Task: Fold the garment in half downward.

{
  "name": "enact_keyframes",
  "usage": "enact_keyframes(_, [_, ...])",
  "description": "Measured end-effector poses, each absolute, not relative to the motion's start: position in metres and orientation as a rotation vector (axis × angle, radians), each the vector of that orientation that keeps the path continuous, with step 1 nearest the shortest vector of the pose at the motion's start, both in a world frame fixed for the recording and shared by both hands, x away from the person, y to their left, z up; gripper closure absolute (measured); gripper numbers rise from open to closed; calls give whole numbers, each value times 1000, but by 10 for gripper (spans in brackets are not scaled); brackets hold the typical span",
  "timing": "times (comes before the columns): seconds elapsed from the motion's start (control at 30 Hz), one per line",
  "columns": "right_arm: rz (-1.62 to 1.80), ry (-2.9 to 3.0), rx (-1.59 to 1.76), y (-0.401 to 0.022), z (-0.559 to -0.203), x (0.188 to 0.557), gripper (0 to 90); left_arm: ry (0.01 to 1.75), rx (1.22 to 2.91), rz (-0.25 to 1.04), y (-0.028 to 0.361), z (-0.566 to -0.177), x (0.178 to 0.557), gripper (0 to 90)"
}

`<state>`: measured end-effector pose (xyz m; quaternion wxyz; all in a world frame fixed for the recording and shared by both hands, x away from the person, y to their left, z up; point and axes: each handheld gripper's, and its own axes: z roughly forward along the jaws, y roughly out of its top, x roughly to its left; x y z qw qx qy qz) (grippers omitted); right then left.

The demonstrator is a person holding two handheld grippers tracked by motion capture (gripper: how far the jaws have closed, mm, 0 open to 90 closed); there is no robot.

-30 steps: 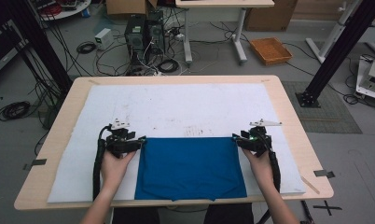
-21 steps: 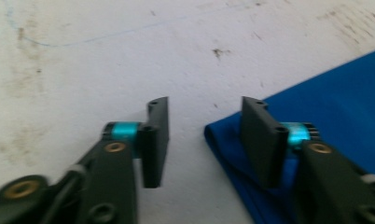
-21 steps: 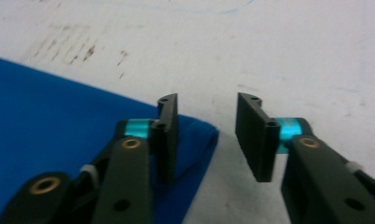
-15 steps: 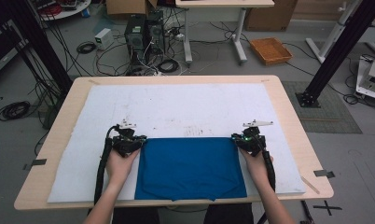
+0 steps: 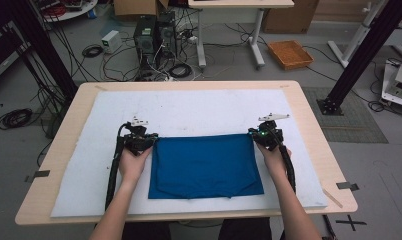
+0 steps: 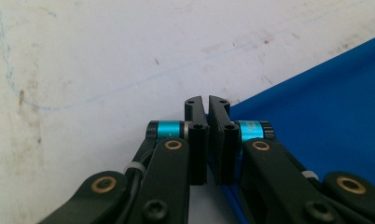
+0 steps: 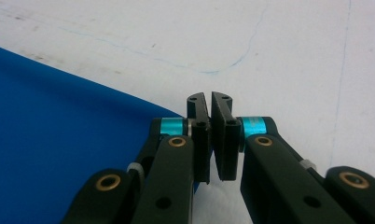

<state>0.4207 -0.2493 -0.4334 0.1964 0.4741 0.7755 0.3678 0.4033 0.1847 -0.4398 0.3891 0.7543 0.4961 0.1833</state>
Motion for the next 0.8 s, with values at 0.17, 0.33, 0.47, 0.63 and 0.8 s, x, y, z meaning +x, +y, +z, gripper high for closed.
enact_keyframes(0.17, [1002, 2174, 1308, -245, -432, 429, 868, 1259, 1929, 483, 181, -438, 410, 862])
enact_keyframes(0.33, [991, 2172, 1321, -246, -434, 429, 816, 1255, 1933, 504, 181, -437, 409, 819])
enact_keyframes(0.47, [1013, 2148, 1294, -246, -427, 425, 686, 1274, 1878, 506, 188, -431, 407, 603])
enact_keyframes(0.63, [1058, 2134, 1263, -251, -414, 411, 534, 1213, 1885, 514, 196, -414, 391, 454])
enact_keyframes(0.8, [1123, 2130, 1198, -258, -398, 385, 455, 1090, 1867, 521, 203, -399, 354, 406])
